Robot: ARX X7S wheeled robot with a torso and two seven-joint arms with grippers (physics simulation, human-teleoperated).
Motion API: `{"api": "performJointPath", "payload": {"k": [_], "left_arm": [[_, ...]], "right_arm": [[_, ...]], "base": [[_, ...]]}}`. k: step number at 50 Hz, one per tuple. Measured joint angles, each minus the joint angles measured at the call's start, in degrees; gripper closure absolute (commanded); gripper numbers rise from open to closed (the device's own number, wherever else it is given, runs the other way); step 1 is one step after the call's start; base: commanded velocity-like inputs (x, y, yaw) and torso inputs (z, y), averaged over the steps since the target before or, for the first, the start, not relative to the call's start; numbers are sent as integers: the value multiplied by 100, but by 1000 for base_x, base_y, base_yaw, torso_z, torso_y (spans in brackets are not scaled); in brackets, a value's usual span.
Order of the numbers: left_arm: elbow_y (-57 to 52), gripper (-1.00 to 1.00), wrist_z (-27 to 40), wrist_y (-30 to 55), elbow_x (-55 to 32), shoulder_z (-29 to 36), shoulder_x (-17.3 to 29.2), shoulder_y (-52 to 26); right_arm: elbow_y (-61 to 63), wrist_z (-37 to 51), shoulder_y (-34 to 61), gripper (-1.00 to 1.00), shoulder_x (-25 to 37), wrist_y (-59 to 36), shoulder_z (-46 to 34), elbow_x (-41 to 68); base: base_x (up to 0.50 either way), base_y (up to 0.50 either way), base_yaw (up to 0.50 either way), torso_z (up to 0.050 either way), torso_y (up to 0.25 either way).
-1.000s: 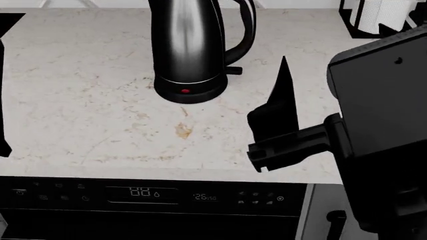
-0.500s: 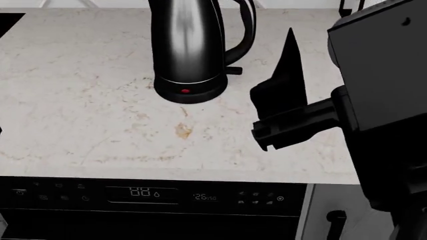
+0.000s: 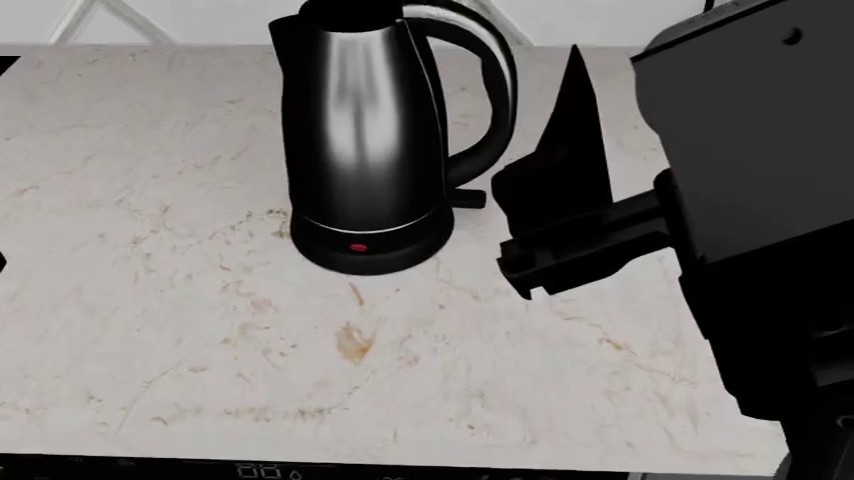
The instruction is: Close the lid of the electric kettle.
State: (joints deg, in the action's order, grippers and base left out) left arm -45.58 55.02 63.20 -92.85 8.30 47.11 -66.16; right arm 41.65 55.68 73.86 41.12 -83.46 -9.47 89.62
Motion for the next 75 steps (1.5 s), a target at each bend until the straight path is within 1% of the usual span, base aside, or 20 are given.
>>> {"api": "performJointPath", "payload": {"k": [21,41,47,58,75], "left_arm": [[-20,-100,69,-49,-92,41,65,-56],[-38,-100,36,-108,-61,54,113,-10],[-34,-100,32,-126,-48,63,120,11],[-60,-100,39,-185,-65,35,172,84],[-102,-100,11,-266,-50,-3,243,229]], "right_arm": [[15,125,156,-100,123,158,-195,150],[39,44,94,-100,167,310,-363,-7],[-25,-16,4,-100,189,397,-373,-126],[-430,-748,-246,-100,237,744,-534,-953],[-1665,-2157,-173,-100,61,1392,-1273,-2355]], "base": [[332,0,0,0,1],[333,0,0,0,0],[135,0,0,0,2],[0,0,0,0,0],[0,0,0,0,0]]}}
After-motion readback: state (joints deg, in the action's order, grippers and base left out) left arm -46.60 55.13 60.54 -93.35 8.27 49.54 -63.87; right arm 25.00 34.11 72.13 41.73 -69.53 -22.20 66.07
